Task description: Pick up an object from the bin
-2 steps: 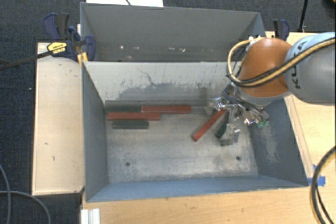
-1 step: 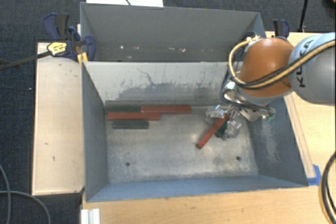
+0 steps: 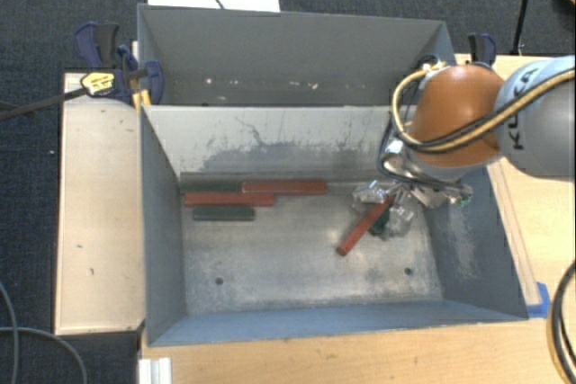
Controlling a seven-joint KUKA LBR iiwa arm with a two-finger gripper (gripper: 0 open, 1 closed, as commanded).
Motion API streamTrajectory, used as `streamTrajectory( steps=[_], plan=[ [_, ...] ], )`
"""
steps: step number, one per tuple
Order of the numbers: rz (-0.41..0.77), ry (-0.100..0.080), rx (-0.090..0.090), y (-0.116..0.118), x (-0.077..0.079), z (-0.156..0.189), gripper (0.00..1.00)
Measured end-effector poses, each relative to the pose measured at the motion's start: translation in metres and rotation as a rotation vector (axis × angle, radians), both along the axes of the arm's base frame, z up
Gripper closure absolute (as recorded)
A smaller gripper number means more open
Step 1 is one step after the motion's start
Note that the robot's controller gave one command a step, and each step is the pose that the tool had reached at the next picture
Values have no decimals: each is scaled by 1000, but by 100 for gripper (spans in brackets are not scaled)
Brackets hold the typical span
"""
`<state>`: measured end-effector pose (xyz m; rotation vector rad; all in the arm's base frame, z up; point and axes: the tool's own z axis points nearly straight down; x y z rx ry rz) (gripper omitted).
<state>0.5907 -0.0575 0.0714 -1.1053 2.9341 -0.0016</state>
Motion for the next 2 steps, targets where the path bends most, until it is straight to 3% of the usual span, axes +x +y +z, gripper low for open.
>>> streamTrajectory(
  steps=[2],
  plan=[
    [-3,1,0,0,0,1,100]
  ],
)
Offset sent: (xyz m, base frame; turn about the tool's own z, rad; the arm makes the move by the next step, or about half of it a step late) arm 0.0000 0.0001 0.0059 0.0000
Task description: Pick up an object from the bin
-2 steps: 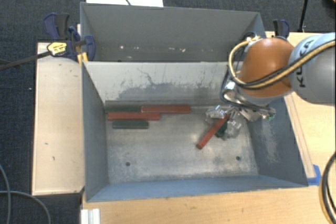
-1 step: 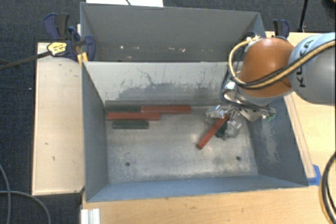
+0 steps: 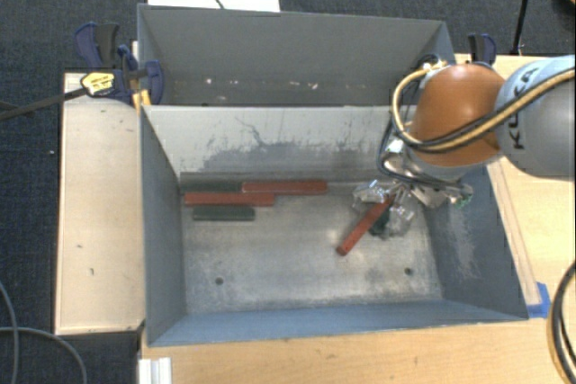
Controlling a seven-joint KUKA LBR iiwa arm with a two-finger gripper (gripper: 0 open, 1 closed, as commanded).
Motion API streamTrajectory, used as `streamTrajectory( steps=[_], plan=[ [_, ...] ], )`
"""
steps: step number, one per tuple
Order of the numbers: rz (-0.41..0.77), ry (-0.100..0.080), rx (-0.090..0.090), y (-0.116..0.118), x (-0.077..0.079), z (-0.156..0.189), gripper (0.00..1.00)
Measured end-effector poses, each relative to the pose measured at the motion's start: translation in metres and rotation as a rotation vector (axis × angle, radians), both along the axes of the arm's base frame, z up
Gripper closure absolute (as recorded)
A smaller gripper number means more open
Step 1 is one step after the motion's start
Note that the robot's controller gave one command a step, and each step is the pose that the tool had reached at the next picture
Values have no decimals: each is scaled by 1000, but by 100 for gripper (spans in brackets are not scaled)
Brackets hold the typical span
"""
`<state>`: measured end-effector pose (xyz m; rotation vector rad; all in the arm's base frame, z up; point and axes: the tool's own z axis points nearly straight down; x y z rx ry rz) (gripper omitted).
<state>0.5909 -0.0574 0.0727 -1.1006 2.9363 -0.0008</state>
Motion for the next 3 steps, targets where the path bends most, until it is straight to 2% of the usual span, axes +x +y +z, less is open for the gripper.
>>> streamTrajectory(
  steps=[3],
  plan=[
    [-2,3,0,0,0,22,100]
  ],
)
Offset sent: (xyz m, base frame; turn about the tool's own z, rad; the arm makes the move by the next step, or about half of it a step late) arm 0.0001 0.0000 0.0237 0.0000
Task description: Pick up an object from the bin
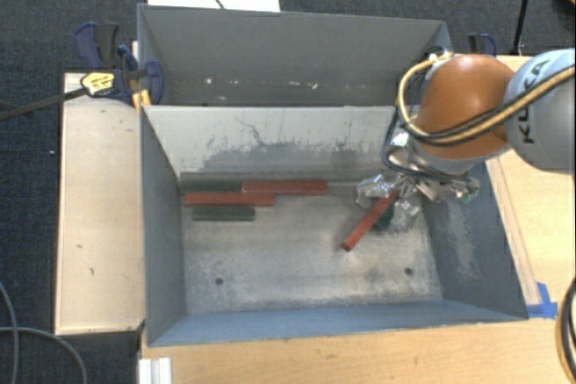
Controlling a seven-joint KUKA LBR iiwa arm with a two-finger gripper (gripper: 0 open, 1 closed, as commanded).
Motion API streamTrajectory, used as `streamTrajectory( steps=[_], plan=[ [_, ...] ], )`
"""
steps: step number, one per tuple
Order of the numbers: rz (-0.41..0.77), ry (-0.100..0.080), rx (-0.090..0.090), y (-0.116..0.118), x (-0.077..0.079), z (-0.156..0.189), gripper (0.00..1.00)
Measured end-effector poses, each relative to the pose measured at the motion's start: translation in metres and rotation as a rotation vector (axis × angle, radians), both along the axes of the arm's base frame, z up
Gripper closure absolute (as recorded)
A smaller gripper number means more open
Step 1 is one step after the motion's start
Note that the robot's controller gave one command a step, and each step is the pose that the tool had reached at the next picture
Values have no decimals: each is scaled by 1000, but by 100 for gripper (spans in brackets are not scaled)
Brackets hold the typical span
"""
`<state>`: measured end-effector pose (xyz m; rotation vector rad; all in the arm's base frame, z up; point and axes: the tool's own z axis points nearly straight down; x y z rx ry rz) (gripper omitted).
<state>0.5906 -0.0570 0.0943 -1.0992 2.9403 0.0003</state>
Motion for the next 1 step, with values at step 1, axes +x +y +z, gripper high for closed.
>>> streamTrajectory(
  steps=[1],
  plan=[
    [-1,5,0,0,-1,13,100]
  ],
)
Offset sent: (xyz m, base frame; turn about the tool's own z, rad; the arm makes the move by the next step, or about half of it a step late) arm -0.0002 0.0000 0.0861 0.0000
